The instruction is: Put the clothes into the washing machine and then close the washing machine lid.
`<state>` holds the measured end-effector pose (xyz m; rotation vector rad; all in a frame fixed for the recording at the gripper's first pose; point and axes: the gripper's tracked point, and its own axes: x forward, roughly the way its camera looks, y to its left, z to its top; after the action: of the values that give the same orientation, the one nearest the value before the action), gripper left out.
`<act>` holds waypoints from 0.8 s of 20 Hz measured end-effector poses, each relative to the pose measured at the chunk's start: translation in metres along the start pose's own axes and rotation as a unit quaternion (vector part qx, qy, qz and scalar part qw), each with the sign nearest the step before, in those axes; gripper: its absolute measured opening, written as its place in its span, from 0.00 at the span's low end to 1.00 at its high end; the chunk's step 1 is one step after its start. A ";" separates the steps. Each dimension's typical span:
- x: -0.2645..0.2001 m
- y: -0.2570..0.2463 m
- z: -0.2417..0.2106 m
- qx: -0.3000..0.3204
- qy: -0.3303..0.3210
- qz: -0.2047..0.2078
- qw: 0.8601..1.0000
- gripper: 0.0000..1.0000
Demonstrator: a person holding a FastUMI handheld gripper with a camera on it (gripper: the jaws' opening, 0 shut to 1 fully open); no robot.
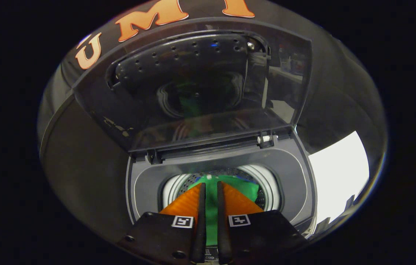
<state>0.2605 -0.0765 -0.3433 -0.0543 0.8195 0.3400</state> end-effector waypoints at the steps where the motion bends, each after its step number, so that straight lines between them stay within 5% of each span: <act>1: -0.004 0.001 0.006 -0.009 -0.006 0.000 1.000 0.25; 6: -0.019 -0.002 0.014 -0.033 -0.017 -0.015 0.999 0.54; 11: -0.034 -0.001 0.014 -0.033 -0.020 -0.024 0.999 0.95; 16: -0.059 0.007 0.028 -0.039 -0.036 -0.026 0.998 0.98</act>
<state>0.2408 -0.0813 -0.2815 -0.1366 0.7327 0.3229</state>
